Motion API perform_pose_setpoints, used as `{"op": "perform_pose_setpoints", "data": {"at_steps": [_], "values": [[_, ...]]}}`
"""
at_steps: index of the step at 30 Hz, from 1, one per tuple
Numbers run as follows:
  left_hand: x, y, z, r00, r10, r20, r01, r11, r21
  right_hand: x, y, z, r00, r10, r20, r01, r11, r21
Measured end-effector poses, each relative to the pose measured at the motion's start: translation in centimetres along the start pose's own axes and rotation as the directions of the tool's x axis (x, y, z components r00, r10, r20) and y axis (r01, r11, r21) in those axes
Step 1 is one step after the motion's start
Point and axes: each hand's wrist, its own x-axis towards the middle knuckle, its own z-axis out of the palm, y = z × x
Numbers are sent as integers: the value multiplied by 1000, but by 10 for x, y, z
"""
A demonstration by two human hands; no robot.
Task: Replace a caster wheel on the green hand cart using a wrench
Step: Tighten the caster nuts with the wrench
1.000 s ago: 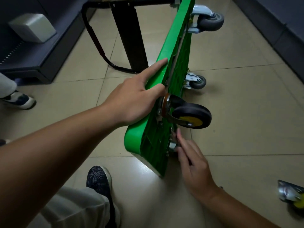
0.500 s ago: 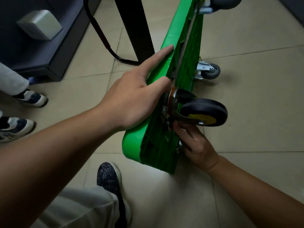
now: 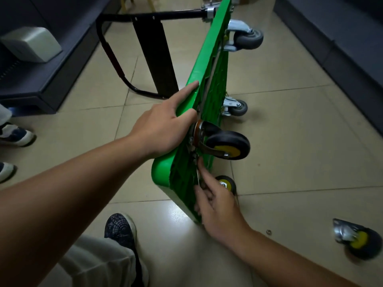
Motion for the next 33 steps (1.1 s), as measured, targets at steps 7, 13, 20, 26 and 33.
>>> {"op": "perform_pose_setpoints", "data": {"at_steps": [7, 13, 20, 26, 33], "values": [[-1, 2, -1, 1000, -14, 6, 14, 1000, -17, 0, -30, 6, 954, 300, 30, -271, 811, 518], [2, -3, -5, 998, 1, 64, 4, 997, -75, -8, 43, -19, 959, -212, -187, 197, 976, -97], [5, -6, -2, 999, 14, 52, -10, 997, -82, 38, 85, -40, 814, -578, 52, 539, 719, -439], [6, -7, -1, 999, 23, 23, -22, 997, -70, 65, 94, -43, 769, -634, 85, 592, 655, -470], [3, -6, -1, 1000, 22, 6, -21, 998, -56, 35, 74, -11, 868, -496, 1, 484, 845, -226]]}}
